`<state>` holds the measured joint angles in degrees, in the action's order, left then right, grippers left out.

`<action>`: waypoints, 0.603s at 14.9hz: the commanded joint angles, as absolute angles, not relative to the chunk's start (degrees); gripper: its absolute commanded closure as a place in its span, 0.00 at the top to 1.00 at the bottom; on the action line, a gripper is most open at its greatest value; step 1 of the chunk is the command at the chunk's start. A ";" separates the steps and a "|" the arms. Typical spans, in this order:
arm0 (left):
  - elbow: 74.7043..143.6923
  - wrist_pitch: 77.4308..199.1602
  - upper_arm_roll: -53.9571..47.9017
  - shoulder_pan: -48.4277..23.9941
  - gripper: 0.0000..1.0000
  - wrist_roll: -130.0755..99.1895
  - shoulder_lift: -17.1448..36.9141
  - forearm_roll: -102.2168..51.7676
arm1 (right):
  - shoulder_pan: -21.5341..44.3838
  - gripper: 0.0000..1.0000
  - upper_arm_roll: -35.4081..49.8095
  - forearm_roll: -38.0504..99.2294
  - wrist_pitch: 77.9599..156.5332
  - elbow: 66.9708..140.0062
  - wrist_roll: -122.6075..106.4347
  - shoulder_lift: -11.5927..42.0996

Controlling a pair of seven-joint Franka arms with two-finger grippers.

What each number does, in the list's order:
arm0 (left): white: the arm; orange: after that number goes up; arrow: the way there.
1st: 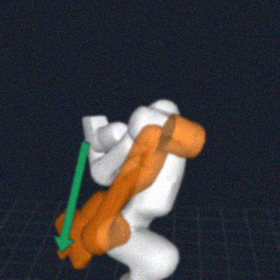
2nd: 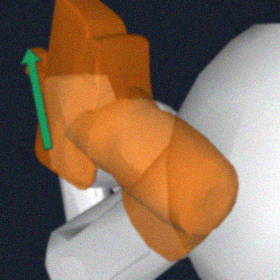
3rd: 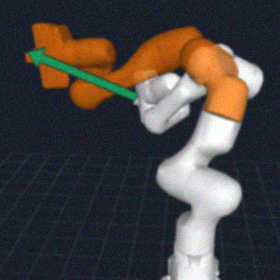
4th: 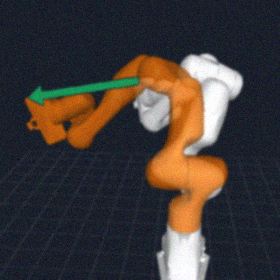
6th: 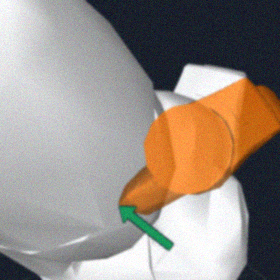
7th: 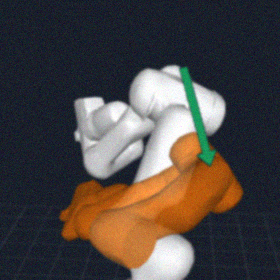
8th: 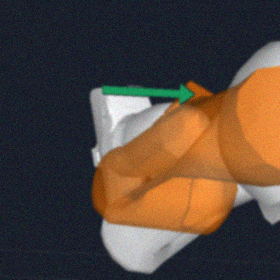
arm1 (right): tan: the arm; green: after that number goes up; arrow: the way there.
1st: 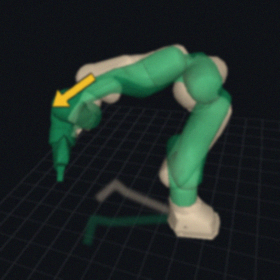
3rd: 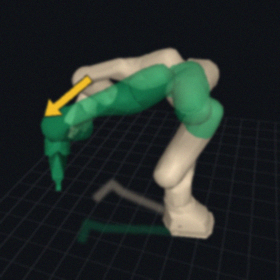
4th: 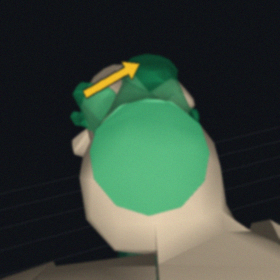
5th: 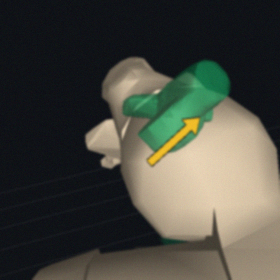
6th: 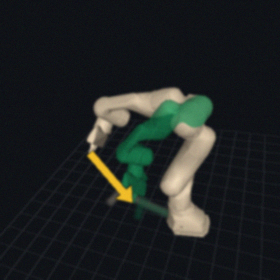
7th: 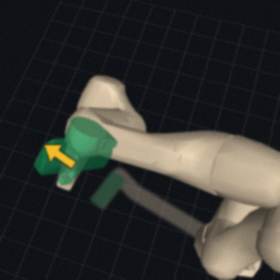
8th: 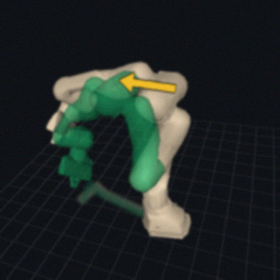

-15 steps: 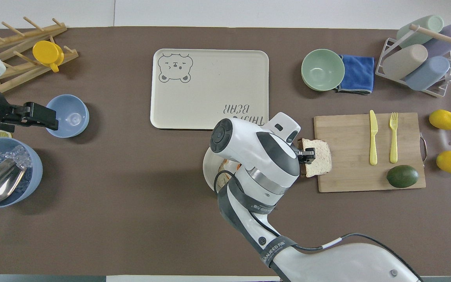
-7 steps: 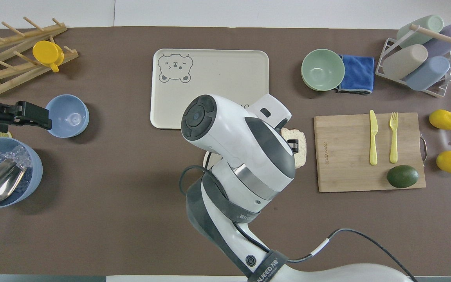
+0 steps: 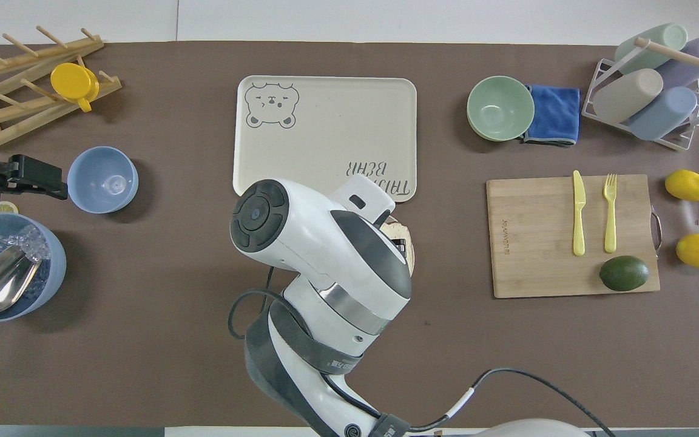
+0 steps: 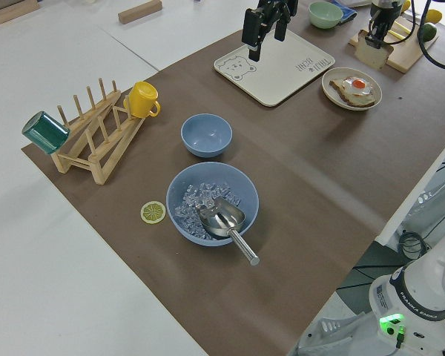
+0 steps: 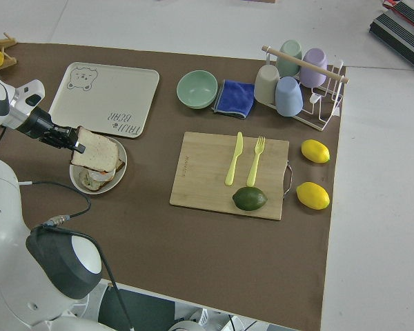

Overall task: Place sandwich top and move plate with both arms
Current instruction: 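Carry the bread over the plate and lower it onto the egg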

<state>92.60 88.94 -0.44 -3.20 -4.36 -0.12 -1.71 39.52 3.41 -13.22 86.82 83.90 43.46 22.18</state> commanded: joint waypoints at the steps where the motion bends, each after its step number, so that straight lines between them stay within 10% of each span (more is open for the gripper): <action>1: 93.16 89.12 -0.79 -2.20 1.00 -3.78 -1.05 -0.97 | 39.02 0.00 3.60 -10.99 88.59 84.63 43.95 22.85; 9: 93.16 90.70 -0.79 -2.11 1.00 -4.13 -0.97 -0.97 | 38.85 0.00 3.60 -10.72 94.74 92.01 45.35 21.54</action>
